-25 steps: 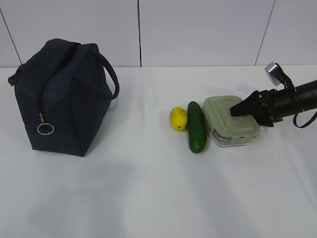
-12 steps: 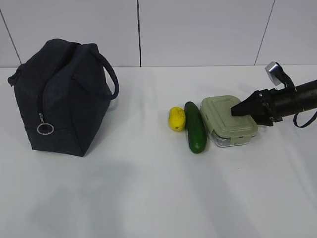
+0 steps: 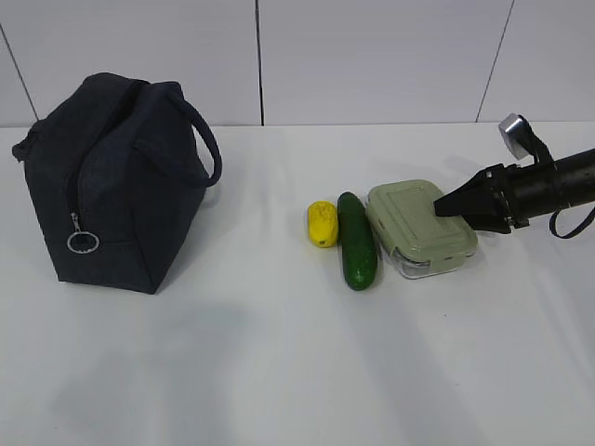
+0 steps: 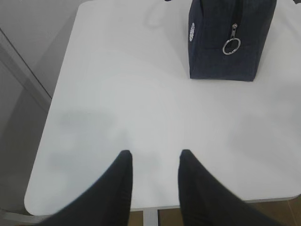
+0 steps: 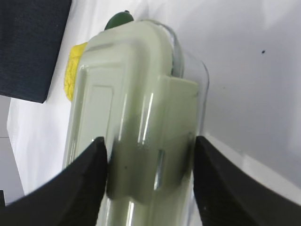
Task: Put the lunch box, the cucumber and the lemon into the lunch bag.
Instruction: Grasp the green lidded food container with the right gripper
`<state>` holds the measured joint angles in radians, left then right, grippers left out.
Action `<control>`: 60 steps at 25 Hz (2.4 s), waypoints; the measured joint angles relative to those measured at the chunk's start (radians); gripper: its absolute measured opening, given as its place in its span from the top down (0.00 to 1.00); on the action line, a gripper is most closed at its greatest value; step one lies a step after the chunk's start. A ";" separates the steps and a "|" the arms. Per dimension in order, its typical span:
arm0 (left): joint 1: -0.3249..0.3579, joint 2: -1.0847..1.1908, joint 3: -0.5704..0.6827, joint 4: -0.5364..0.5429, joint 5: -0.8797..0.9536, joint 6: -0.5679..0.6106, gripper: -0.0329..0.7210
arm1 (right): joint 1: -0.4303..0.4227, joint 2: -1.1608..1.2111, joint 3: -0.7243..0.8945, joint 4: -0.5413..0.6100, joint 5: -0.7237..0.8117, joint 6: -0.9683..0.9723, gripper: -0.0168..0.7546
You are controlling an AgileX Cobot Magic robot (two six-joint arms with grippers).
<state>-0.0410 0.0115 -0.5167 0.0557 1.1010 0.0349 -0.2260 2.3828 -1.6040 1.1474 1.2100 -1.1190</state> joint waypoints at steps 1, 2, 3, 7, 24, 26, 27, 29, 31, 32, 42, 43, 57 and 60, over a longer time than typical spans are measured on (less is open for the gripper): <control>0.000 0.000 0.000 0.000 0.000 0.000 0.64 | 0.000 0.000 0.000 0.000 0.000 0.000 0.43; 0.000 0.000 0.000 0.000 0.000 0.000 0.64 | 0.000 0.000 0.000 0.000 0.000 0.001 0.43; 0.000 0.000 0.000 0.000 0.000 0.000 0.64 | 0.000 0.000 -0.001 0.000 0.002 0.001 0.43; 0.000 0.017 -0.002 -0.013 -0.002 0.030 0.64 | 0.000 0.000 -0.001 0.000 0.002 0.001 0.43; 0.000 0.915 -0.345 -0.303 -0.182 0.185 0.61 | 0.000 0.000 -0.002 -0.005 0.006 0.029 0.44; 0.000 1.028 -0.394 -0.319 -0.188 0.204 0.56 | 0.000 0.000 -0.002 -0.005 0.006 0.029 0.44; 0.000 1.088 -0.423 -0.324 -0.188 0.210 0.52 | 0.000 0.000 -0.002 -0.005 0.006 0.029 0.44; 0.000 1.199 -0.481 -0.326 -0.194 0.227 0.45 | 0.000 0.000 -0.002 -0.005 0.006 0.029 0.44; 0.000 1.289 -0.549 -0.326 -0.198 0.239 0.41 | 0.000 0.000 -0.002 -0.005 0.006 0.029 0.44; 0.000 1.333 -0.578 -0.328 -0.202 0.244 0.40 | 0.000 0.000 -0.002 -0.005 0.006 0.029 0.44; 0.000 1.638 -0.855 -0.364 -0.204 0.290 0.39 | 0.000 0.000 -0.005 -0.012 0.009 0.031 0.44; 0.000 1.665 -0.872 -0.364 -0.193 0.291 0.39 | 0.000 0.000 -0.005 -0.014 0.009 0.031 0.44; 0.000 1.789 -0.938 -0.318 -0.179 0.293 0.94 | 0.000 0.000 -0.005 -0.014 0.010 0.031 0.44; 0.000 1.789 -0.972 -0.286 -0.162 0.293 0.95 | 0.000 0.000 -0.005 -0.014 0.010 0.031 0.44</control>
<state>-0.0410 1.8006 -1.4884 -0.2302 0.9393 0.3277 -0.2260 2.3828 -1.6093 1.1338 1.2203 -1.0880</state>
